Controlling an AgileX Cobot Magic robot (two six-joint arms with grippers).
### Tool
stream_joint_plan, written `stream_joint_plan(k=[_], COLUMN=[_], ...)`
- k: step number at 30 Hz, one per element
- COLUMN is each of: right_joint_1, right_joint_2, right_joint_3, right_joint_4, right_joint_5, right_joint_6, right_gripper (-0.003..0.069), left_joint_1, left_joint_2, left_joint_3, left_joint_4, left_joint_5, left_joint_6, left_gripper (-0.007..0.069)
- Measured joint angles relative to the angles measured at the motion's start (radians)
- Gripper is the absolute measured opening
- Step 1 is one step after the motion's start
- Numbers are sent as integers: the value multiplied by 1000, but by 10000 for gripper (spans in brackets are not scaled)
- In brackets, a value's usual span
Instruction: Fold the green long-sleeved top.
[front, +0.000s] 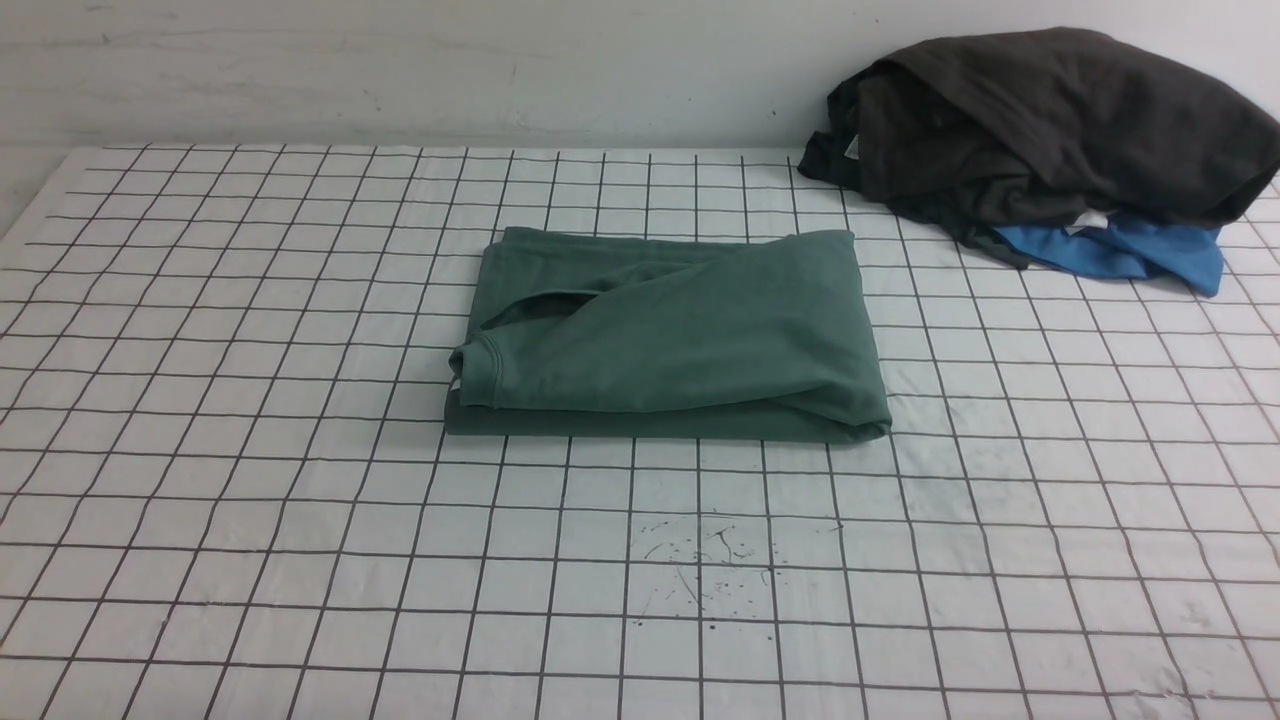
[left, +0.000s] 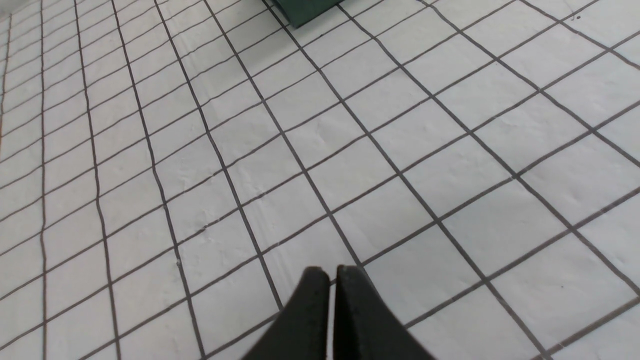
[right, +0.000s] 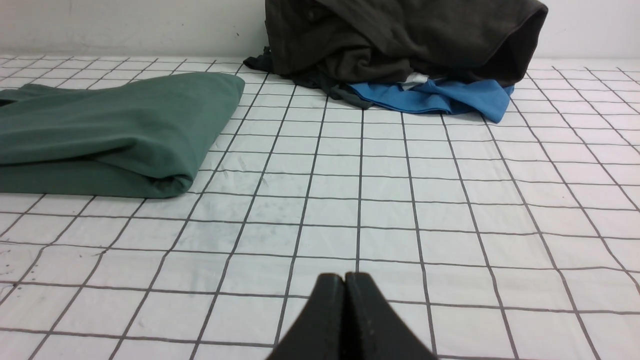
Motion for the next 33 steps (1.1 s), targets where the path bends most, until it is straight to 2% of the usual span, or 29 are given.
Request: stream_joint_plan(k=[13, 16, 17, 18, 20, 23, 33], right_joint_1=[0, 0, 0, 0, 0, 0, 0], right_joint_2=[0, 0, 0, 0, 0, 0, 0], right_joint_3=[0, 0, 0, 0, 0, 0, 0], right_joint_4=[0, 0, 0, 0, 0, 0, 0], right_joint_5=[1, 3, 3, 3, 3, 3, 3], right_joint_6=[5, 6, 6, 7, 7, 7, 7], right_gripper=[-14, -14, -14, -14, -14, -14, -14], left_joint_1=[30, 107, 119, 170, 221, 251, 252], left_joint_2=[-92, -118, -118, -118, -118, -118, -118], left_joint_3=[72, 87, 87, 91, 93, 93, 93], left_joint_4=[20, 40, 42, 58, 84, 90, 52], left_joint_5=[-66, -123, -131, -147, -155, -155, -155], left_joint_6=[-7, -136, -147, -236, -287, -290, -252], left_gripper=[3, 3, 3, 3, 3, 3, 3])
